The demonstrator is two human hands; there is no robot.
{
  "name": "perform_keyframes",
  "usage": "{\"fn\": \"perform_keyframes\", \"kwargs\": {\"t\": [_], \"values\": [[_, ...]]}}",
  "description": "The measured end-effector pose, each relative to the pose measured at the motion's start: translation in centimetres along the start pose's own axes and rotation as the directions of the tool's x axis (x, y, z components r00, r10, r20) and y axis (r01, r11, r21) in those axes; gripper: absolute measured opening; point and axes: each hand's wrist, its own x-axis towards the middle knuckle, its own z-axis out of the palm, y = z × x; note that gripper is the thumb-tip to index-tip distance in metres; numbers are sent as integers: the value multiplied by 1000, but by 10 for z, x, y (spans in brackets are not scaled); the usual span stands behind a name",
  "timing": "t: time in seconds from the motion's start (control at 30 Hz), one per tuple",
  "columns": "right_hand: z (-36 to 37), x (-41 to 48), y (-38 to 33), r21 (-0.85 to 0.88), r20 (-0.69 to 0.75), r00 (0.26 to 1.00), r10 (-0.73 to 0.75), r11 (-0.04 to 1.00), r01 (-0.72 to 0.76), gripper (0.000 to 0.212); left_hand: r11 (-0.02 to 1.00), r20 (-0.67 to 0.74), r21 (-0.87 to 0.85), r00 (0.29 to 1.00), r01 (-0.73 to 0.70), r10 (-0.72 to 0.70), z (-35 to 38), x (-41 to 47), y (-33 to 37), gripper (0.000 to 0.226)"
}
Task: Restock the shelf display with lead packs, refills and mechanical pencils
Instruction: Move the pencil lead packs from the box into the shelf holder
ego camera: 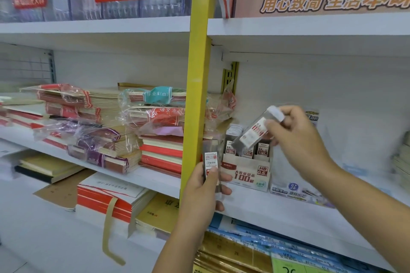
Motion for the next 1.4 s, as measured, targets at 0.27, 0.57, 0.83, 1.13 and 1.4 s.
{"fn": "perform_keyframes", "kwargs": {"t": [0.27, 0.57, 0.83, 1.13, 1.4], "values": [[3, 26, 25, -497, 232, 964, -128, 836, 231, 15, 998, 13, 59, 1000, 1, -2, -4, 5, -6, 18], [14, 33, 49, -609, 238, 959, -155, 745, 272, 31, 998, 11, -29, 998, 61, -60, -3, 8, -7, 21], [8, 14, 37, -541, 204, 959, -197, 794, 278, 32, 998, 69, 50, 997, -32, 28, -1, 5, -5, 21], [-4, -37, 29, -90, 265, 964, 36, 996, -12, 21, 991, 51, -133, 999, 8, -2, 7, 2, -7, 23], [-13, -66, 28, -229, 342, 939, 30, 972, 53, 26, 990, 72, 16, 987, -142, 141, 20, 1, -4, 17]]}}
